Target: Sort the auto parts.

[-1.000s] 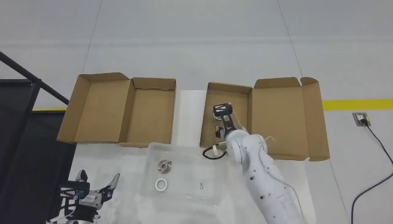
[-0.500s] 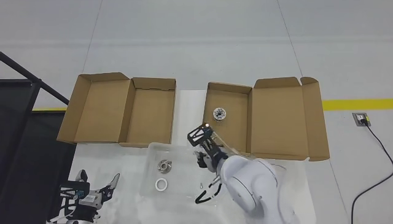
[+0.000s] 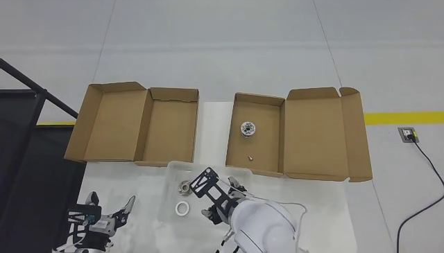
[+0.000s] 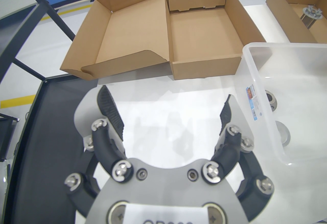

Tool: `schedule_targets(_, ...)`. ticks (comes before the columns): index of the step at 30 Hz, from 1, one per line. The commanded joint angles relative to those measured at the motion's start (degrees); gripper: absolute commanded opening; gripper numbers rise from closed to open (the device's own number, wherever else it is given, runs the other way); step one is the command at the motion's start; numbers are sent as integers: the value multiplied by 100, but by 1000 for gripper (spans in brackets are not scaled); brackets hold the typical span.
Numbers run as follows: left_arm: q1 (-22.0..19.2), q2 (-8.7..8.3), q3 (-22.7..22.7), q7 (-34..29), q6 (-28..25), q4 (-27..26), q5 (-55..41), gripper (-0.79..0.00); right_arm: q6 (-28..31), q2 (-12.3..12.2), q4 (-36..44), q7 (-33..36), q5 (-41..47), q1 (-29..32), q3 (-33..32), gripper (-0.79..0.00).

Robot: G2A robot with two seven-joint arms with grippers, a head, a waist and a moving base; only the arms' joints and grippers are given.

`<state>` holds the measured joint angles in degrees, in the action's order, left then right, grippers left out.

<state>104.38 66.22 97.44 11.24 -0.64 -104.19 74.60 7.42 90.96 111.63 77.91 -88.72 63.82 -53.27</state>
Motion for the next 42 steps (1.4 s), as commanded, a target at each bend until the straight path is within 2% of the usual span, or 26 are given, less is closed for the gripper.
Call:
schedule_targets(1,0,0,0,0,0,0,0,0,1,0,0,0,0,0,0,0)
schedule_targets(4,0,0,0,0,0,0,0,0,1,6,-410,-141,8,-17,35,0)
schedule_targets(6,0,0,0,0,0,0,0,0,-259,44,-722,-91,-53,-143,112,-123)
schedule_targets(8,0,0,0,0,0,0,0,0,-522,89,-932,-13,-86,-257,210,-135)
schedule_targets(9,0,0,0,0,0,0,0,0,-709,110,-1048,48,-193,-296,263,-172)
schedule_targets(14,0,0,0,0,0,0,0,0,-1372,220,-1507,464,-436,-453,492,-194)
schedule_targets(17,0,0,0,0,0,0,0,0,-1497,277,-1751,603,-273,-544,517,-332)
schedule_targets(19,0,0,0,0,0,0,0,0,-1644,305,-1927,596,-245,-603,475,-394)
schedule_targets(24,0,0,0,0,0,0,0,0,-1801,346,-2238,328,-75,-623,359,-477)
schedule_targets(35,0,0,0,0,0,0,0,0,-2247,499,-3192,332,66,-980,348,-471)
schedule_targets(42,0,0,0,0,0,0,0,0,-2419,598,-3673,101,220,-1161,357,-489)
